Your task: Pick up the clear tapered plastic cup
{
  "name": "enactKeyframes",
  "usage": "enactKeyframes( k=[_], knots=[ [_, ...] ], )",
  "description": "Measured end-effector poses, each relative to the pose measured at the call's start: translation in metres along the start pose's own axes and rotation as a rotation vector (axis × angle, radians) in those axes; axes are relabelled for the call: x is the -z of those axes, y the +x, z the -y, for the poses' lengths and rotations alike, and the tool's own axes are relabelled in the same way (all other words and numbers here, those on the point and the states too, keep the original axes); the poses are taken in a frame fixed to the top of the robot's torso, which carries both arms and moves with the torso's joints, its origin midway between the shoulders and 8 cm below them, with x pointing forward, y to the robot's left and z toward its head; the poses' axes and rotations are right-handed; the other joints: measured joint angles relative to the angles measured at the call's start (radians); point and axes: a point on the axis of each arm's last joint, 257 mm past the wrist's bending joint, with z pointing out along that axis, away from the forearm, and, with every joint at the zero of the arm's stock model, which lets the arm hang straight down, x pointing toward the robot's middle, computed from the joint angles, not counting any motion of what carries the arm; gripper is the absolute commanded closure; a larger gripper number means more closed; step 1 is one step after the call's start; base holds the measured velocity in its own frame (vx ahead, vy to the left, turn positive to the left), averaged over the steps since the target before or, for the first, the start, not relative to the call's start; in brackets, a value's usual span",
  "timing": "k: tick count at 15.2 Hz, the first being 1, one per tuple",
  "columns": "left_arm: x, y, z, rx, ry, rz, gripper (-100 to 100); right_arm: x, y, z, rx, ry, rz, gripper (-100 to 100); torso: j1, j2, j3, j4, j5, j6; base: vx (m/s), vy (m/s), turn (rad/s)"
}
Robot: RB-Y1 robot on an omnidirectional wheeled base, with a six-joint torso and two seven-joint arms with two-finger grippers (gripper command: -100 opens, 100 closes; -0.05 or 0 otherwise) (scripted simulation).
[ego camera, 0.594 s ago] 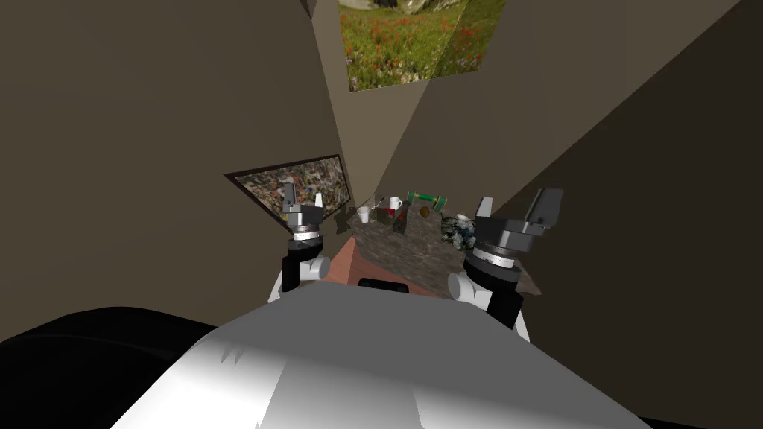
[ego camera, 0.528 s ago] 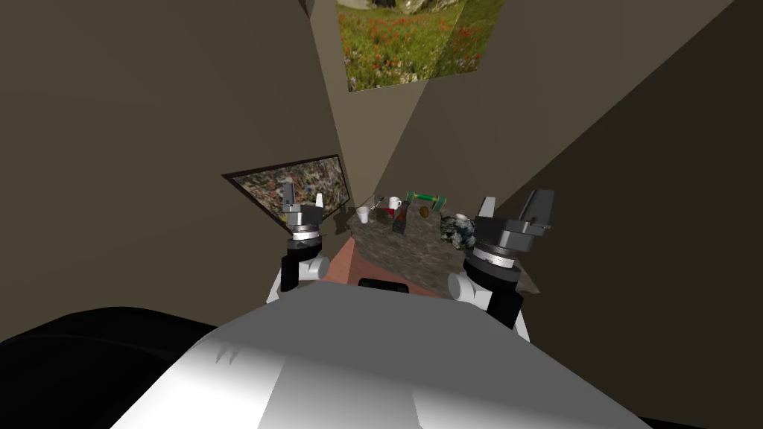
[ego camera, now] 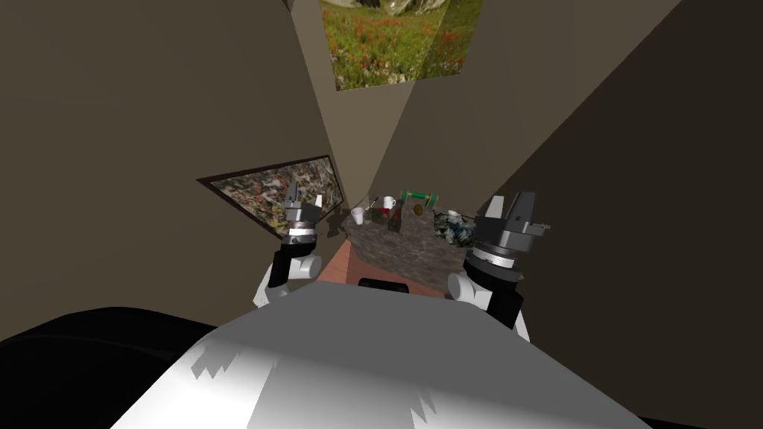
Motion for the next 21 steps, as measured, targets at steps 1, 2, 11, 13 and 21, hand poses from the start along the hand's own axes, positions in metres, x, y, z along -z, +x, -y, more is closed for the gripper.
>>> enactKeyframes(
  k=[1, 2, 11, 13, 21],
  knots=[
    [-0.001, -0.002, -0.003, -0.004, -0.016, 0.000, -100, 0.000, 0.000, 0.000, 0.000, 0.000, 0.000, 0, 0.000, 0.000, 0.000, 0.000, 0.000, 0.000, 0.000, 0.009, -0.154],
    [-0.002, -0.006, -0.005, -0.009, -0.033, 0.001, -100, 0.000, 0.000, 0.000, 0.000, 0.000, 0.000, 0, 0.000, 0.000, 0.000, 0.000, 0.000, 0.000, 0.001, 0.011, -0.153],
    [-0.004, -0.036, -0.035, -0.040, -0.192, 0.021, -100, 0.000, 0.000, 0.000, 0.000, 0.000, 0.000, 0, 0.000, 0.000, 0.000, 0.000, 0.000, -0.001, -0.001, 0.011, -0.142],
    [-0.004, -0.045, -0.038, -0.048, -0.221, 0.027, -100, 0.000, 0.000, 0.000, 0.000, 0.000, 0.000, 0, 0.000, 0.000, 0.000, 0.000, 0.000, 0.000, -0.003, 0.010, -0.113],
    [-0.001, -0.071, -0.059, -0.069, -0.351, 0.059, -100, 0.000, 0.000, 0.000, 0.000, 0.000, 0.000, 0, 0.000, 0.000, 0.000, 0.000, 0.000, -0.001, -0.002, 0.009, -0.129]
  ],
)
